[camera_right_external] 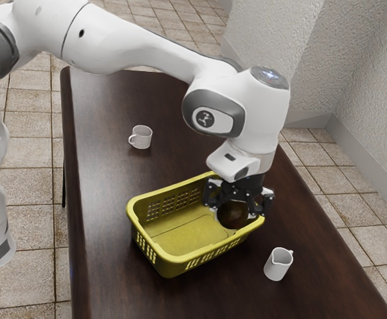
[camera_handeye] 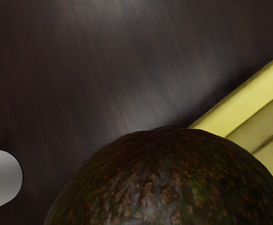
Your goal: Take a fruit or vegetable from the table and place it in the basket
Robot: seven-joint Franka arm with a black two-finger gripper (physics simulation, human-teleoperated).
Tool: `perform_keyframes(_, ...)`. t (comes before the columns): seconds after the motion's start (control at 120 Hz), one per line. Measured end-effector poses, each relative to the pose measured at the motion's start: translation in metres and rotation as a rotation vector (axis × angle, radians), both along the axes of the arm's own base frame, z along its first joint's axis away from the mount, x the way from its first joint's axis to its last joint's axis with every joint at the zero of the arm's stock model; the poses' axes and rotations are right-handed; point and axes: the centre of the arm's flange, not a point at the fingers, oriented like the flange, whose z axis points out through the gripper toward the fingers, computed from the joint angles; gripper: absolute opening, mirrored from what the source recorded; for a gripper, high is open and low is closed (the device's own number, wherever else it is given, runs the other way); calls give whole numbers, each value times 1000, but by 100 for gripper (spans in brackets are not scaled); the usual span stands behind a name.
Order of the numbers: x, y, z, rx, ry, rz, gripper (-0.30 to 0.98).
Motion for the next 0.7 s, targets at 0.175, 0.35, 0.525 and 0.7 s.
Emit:
perform_keyframes(0.175, 3, 3, 2, -1, -2, 33, 20)
perform_keyframes(0.35, 27, 52, 1, -1, 2, 143, 32)
perform_keyframes(0.525, 45, 98, -3, 5, 13, 234, 58)
perform_keyframes(0.7, 42, 92, -2, 4, 15, 229, 66)
